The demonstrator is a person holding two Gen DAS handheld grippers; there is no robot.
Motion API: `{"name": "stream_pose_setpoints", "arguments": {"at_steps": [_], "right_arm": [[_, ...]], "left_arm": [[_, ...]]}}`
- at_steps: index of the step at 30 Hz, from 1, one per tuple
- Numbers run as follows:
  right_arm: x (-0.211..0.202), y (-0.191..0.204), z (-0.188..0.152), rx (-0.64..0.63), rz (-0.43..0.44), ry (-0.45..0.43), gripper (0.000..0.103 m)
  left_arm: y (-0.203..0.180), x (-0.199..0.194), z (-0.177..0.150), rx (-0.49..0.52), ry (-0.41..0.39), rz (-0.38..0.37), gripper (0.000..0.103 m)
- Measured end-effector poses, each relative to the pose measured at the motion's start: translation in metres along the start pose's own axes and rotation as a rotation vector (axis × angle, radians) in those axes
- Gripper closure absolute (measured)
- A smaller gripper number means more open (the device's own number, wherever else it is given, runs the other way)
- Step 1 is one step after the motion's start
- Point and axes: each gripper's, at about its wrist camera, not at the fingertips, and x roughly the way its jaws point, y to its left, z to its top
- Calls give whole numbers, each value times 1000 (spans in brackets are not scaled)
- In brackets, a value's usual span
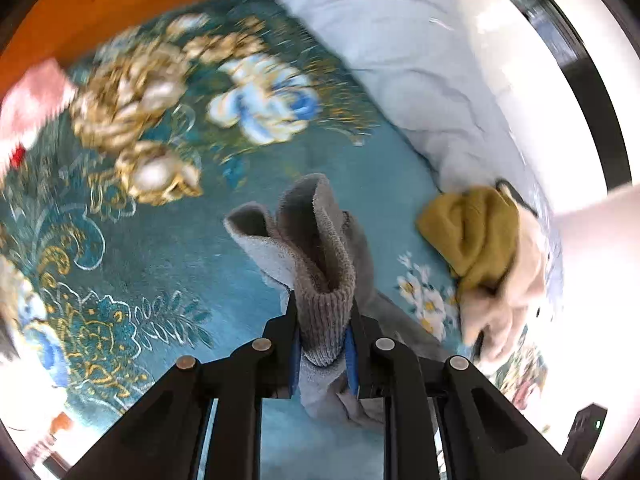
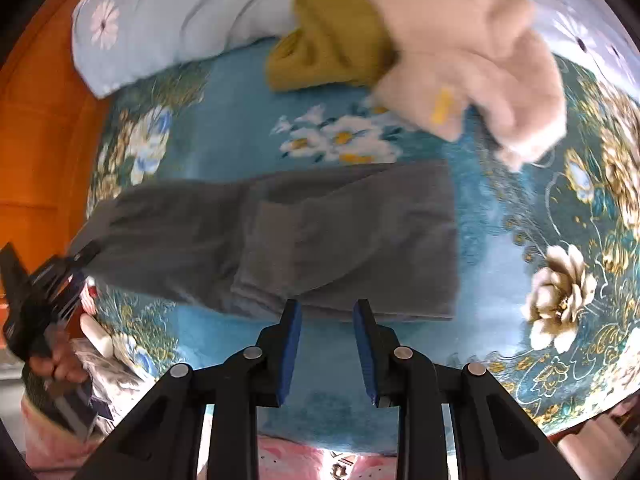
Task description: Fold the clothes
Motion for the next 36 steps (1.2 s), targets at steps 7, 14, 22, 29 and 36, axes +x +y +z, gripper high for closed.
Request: {"name": "stream_pose_setpoints", "arguments": {"at_steps": [7,14,22,29,36], "right_arm": [[-13,-98,-2,126,59,-44,73],[-13,-181,-15,231,116,-56,73],[-9,-244,-30,378,167,-63,73],[5,-257,-34,409,185,-29,73],[37,-231,-27,385,252,35,73]], "left_arm": [[-125,-6,-56,241,1,124,85],[-232,50,-129,454,134,273,84],[-291,102,-185,646,279,368,67],[-320,91,-204,731,335,205,53],[-238,55,-153,454,263,220,47]]}}
